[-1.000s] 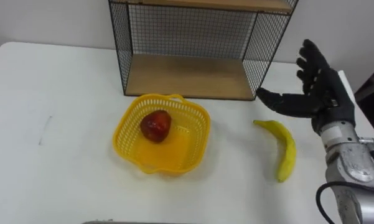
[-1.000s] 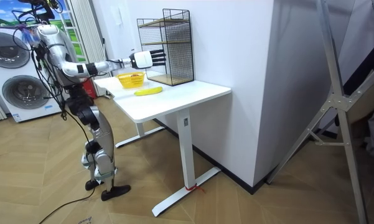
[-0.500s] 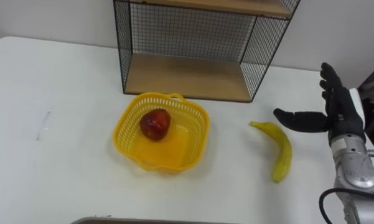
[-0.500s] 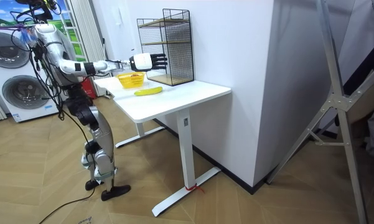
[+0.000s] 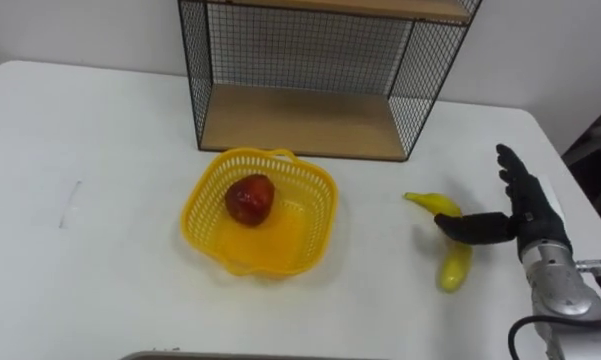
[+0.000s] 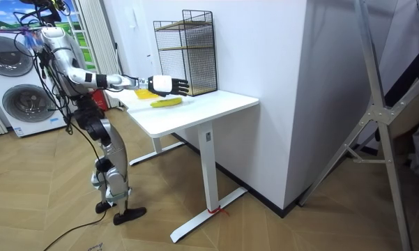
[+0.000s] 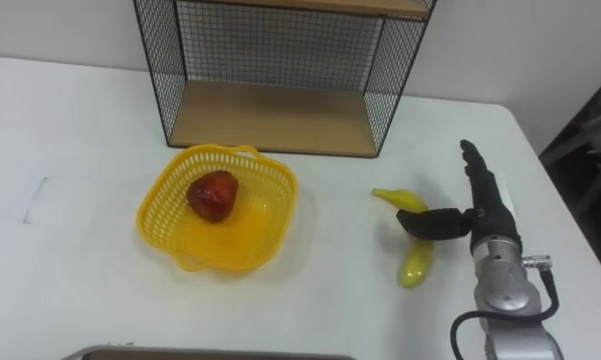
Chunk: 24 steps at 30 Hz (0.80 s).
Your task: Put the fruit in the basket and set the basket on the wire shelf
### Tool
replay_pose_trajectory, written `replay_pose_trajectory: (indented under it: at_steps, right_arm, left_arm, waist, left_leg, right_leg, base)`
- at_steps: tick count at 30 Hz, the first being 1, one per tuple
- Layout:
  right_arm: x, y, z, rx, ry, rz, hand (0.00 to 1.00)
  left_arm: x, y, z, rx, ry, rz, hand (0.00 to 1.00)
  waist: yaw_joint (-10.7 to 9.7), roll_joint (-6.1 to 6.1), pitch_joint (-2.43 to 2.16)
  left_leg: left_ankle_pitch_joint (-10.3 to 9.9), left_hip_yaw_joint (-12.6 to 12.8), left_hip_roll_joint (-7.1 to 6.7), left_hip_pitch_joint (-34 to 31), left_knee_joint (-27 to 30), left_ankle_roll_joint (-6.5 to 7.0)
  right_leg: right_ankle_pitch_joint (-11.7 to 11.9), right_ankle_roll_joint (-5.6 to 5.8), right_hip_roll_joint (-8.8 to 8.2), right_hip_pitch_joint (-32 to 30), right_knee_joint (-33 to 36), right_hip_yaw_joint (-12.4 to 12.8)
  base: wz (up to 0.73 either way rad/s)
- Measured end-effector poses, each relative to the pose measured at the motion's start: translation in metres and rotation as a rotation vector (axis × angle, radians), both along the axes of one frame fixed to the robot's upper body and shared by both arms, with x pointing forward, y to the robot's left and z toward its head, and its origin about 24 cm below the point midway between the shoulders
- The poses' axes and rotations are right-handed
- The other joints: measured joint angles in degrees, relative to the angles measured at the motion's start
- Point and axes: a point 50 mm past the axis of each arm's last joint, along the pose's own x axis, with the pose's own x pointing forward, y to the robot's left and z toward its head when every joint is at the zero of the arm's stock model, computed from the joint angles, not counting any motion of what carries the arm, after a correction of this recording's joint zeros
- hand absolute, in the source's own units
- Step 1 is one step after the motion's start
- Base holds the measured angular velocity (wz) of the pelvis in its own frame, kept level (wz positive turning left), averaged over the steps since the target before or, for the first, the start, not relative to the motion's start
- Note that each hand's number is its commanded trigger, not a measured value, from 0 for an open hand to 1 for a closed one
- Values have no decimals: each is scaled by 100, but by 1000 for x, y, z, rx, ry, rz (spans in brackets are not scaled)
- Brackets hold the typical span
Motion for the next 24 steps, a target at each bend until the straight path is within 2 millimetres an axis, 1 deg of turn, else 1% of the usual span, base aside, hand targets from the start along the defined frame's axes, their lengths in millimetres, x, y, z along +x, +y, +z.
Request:
replay_pose_trajectory:
  at_steps: [3,5,7,11,16,24]
  right_arm:
    - [0,1,-1,-15,16,19,0]
    - [-2,1,-8,-19,52,32,0]
    - [-4,4,-12,-15,75,47,0]
    - [-9,1,-24,-6,135,38,0]
    - [-10,1,-25,1,145,50,0]
    - [-12,0,-29,5,163,46,0]
  left_arm:
    - [-2,0,0,0,5,2,0]
    - [-1,0,0,0,3,2,0]
    - [-2,0,0,-1,7,3,0]
    - [-3,0,0,-1,11,5,0]
    - [-3,0,0,-1,9,7,0]
    - [-4,0,0,-1,12,10,0]
  waist:
    - [14,4,1]
    - [33,5,-9]
    - [31,13,-6]
    - [58,40,-3]
    - [37,44,4]
    - [41,41,7]
  left_leg:
    - [0,0,4,2,0,0]
    - [0,-1,7,4,3,0]
    - [0,-1,6,6,6,0]
    - [0,-8,0,42,5,0]
    - [0,-10,1,63,2,0]
    - [0,-8,1,101,-27,0]
  right_leg:
    - [0,0,3,2,-1,-8]
    - [0,-1,4,7,-3,-13]
    - [1,-1,2,13,-3,-14]
    - [1,-1,-7,30,23,-17]
    - [-43,-15,-12,19,89,-18]
    - [-43,-16,-6,67,83,-4]
  base:
    - [0]
    - [0]
    - [0]
    - [-1]
    - [-1]
    - [0]
